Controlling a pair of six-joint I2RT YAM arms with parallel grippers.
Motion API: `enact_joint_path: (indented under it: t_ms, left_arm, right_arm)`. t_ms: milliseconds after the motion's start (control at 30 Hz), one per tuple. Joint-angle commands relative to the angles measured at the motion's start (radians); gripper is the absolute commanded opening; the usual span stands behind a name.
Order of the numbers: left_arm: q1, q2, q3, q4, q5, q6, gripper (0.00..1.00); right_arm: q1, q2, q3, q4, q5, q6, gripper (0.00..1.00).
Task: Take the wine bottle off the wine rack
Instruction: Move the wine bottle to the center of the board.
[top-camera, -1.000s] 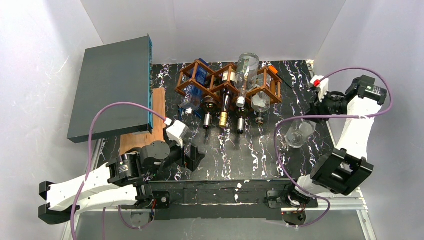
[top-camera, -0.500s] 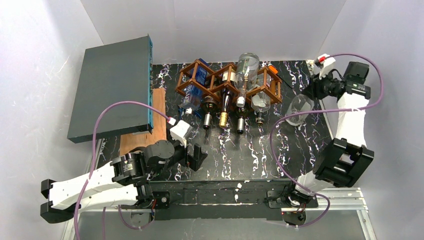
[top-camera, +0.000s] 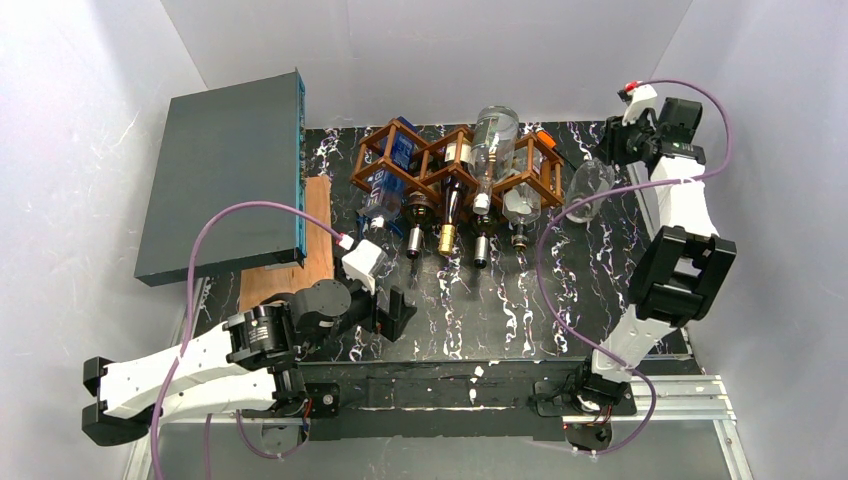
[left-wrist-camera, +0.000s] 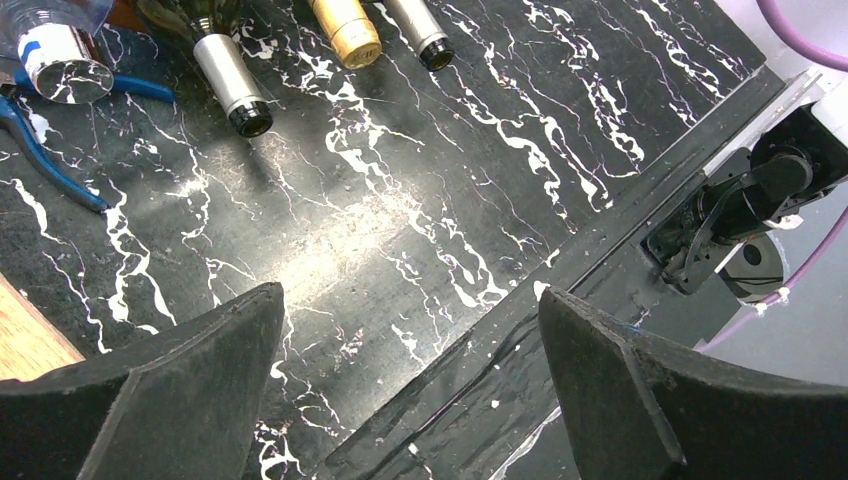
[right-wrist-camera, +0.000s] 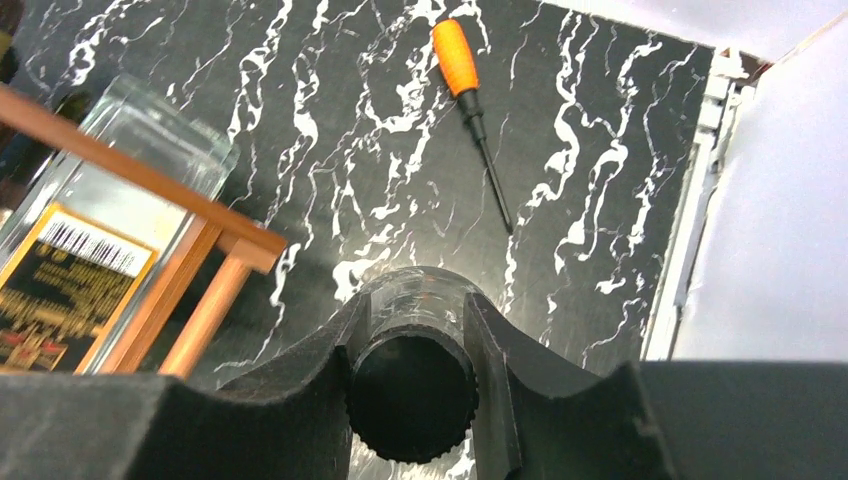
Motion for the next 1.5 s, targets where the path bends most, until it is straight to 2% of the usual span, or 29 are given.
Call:
enact_joint_path:
  t_ms: [0,100,200,333,533,633,1000,1267,1467]
  left_arm:
    - [0.005,0.007,0.017,0.008,-0.014,0.001,0.98]
    - [0.007,0.007,0.017,0.008,-0.023,0.003,0.98]
    - [0.008,0.01,0.019,0.006,-0.032,0.011,0.98]
    - [0.015,0.026,0.033,0.007,-0.027,0.019,0.98]
    - [0.038,0.077,0.038,0.054,0.009,0.033,0.98]
    - [0.067,0.128,0.057,0.074,0.049,0.048,0.98]
    - [0.207,0.234,0.092,0.156,0.23,0.055,0.98]
    - [0.285,0.288,0.125,0.18,0.365,0.074,0.98]
    - [0.298,0.271,0.111,0.172,0.437,0.056,0.98]
  right_arm:
    - [0.033,0.023,0.143,0.169,0.045,0.033,0.01]
    - [0.043,0.051,0.165,0.186,0.063,0.04,0.01]
    - [0.05,0.074,0.177,0.192,0.068,0.047,0.08]
    - [0.051,0.075,0.165,0.179,0.053,0.045,0.22]
    - [0.051,0.011,0.081,0.166,0.03,0.013,0.53]
    - [0.047,-0.022,0.049,0.154,0.037,0.008,0.65]
    - [0.019,-0.161,-0.042,0.109,0.088,0.062,0.96]
    - [-0.023,-0.346,-0.129,-0.034,0.037,0.033,0.98]
    - [-0.024,-0.532,-0.246,-0.136,0.02,-0.033,0.98]
